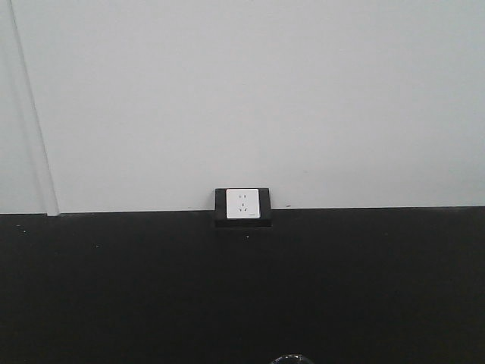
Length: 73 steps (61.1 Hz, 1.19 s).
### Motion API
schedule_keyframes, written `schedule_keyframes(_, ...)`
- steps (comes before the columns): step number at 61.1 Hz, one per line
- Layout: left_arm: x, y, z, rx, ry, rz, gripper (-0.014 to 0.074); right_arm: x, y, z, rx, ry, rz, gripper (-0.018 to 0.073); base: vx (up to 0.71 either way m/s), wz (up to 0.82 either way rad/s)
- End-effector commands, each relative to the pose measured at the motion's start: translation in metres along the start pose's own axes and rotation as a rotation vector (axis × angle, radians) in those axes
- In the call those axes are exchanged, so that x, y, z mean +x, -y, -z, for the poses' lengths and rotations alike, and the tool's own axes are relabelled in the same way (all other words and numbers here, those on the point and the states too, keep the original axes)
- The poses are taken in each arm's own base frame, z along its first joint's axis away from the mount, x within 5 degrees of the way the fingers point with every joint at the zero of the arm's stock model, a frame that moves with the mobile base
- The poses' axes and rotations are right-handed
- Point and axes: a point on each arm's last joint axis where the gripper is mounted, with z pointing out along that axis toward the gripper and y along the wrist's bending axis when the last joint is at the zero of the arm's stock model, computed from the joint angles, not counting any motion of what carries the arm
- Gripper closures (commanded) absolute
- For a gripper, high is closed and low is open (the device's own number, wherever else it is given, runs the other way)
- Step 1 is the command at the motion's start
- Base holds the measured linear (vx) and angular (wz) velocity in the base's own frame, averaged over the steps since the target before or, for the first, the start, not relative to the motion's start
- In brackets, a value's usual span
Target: Grab transparent chemical and place on left bench
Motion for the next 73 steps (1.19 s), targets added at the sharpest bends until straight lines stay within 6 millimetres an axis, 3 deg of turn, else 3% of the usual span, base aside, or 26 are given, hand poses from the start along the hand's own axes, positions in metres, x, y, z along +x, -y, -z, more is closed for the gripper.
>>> schedule_keyframes(1,-0.003,0.000,0.001,-0.002,0.081,0.009,0.0600,-0.006,0.000,0.001,0.007,0.086,0.007,0.0562,0.00,0.00)
schedule_keyframes(57,-0.003,0.000,0.001,-0.002,0.081,0.009,0.0600,-0.007,0.000,0.001,0.007,0.095,0.008,0.0562,0.00,0.00)
schedule_keyframes(73,-0.003,0.000,0.001,-0.002,0.081,0.009,0.0600,-0.039,0.000,0.009,-0.012,0.421,-0.084,0.0562,0.00,0.00)
